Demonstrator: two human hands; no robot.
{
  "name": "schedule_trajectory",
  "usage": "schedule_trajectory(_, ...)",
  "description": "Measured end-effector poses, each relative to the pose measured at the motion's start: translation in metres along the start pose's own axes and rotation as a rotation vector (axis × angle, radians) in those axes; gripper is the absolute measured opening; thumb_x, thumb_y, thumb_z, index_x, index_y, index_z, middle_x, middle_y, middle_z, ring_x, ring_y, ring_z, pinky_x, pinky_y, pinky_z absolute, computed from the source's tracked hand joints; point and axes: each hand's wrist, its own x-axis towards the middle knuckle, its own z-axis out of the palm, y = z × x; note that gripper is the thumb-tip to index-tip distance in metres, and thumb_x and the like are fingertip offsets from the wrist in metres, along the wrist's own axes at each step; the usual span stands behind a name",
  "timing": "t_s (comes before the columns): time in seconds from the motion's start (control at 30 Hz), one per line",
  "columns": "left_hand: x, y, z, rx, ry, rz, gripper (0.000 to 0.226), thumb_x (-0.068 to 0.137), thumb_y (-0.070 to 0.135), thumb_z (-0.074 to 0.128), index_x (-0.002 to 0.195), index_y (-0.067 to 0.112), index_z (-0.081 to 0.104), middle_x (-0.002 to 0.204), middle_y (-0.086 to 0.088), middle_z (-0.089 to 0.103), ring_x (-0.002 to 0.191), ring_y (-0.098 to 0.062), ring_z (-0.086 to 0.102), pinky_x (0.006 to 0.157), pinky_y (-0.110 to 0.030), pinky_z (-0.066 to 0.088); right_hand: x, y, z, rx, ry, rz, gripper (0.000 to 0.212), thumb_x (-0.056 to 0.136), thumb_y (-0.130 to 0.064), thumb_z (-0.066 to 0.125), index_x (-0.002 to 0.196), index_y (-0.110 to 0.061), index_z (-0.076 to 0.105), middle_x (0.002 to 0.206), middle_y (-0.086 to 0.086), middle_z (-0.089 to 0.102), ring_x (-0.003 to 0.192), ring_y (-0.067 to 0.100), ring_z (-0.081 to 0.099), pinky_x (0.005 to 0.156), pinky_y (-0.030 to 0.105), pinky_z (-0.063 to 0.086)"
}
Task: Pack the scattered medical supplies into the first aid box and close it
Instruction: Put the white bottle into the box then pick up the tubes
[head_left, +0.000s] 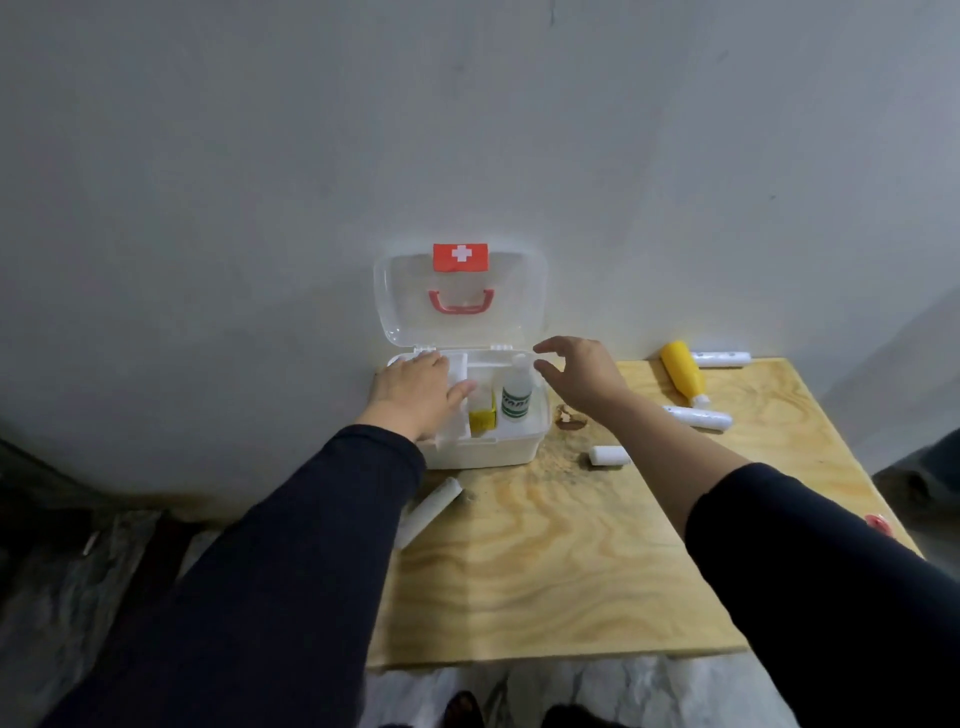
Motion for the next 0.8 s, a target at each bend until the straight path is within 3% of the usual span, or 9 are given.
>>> schedule_trajectory(0.13,0.021,0.041,-0.026,-0.032,0.074,0.172,0.049,0.099,0.045,0.034,0.135,0.014,0.050,0.137,-0.005,0.054,0.122,-0.027,0.053,0.096,-0.040,0.043,-0.012,0.030,-0.024,-0.070,-0.031,0.083,0.031,0.093,-0.026,0.056,0.122,-0.016,0.063,0.127,0.005,0.065,0.116,0.024,0.058,0.095,0.033,0.046)
schedule_trajectory(0.37,0.056,0.139,-0.022,-0.065,-0.102,0.333,0.050,0.095,0.045,0.045,0.139,0.022,0.048,0.146,0.000,0.046,0.131,-0.024,0.046,0.105,-0.040,0.041,-0.051,0.100,-0.066,-0.060,0.029,0.297,0.031,0.093,-0.021,0.055,0.121,-0.013,0.064,0.125,0.009,0.065,0.116,0.028,0.058,0.093,0.033,0.046)
schedule_trajectory(0.47,0.064,0.173,-0.007,-0.157,-0.194,0.306,0.052,0.092,0.046,0.050,0.139,0.025,0.049,0.146,0.001,0.047,0.131,-0.023,0.047,0.104,-0.038,0.042,-0.060,0.138,-0.073,-0.067,0.045,0.376,0.031,0.092,-0.021,0.053,0.119,-0.011,0.064,0.123,0.012,0.065,0.114,0.030,0.058,0.093,0.037,0.050)
schedule_trajectory(0.6,0.077,0.207,0.014,-0.213,-0.283,0.263,0.053,0.092,0.047,0.050,0.139,0.024,0.049,0.148,0.002,0.045,0.132,-0.023,0.046,0.105,-0.038,0.043,-0.054,0.181,-0.078,-0.036,0.029,0.438,0.037,0.092,-0.023,0.052,0.127,-0.013,0.058,0.129,0.008,0.062,0.118,0.025,0.057,0.092,0.033,0.048)
schedule_trajectory(0.8,0.096,0.240,0.030,-0.283,-0.293,0.134,0.052,0.090,0.048,0.050,0.137,0.024,0.052,0.144,0.001,0.050,0.129,-0.022,0.049,0.103,-0.037,0.044,-0.017,0.218,-0.078,0.026,-0.046,0.426,0.046,0.090,-0.029,0.057,0.133,-0.012,0.052,0.127,0.012,0.062,0.118,0.028,0.058,0.093,0.034,0.048)
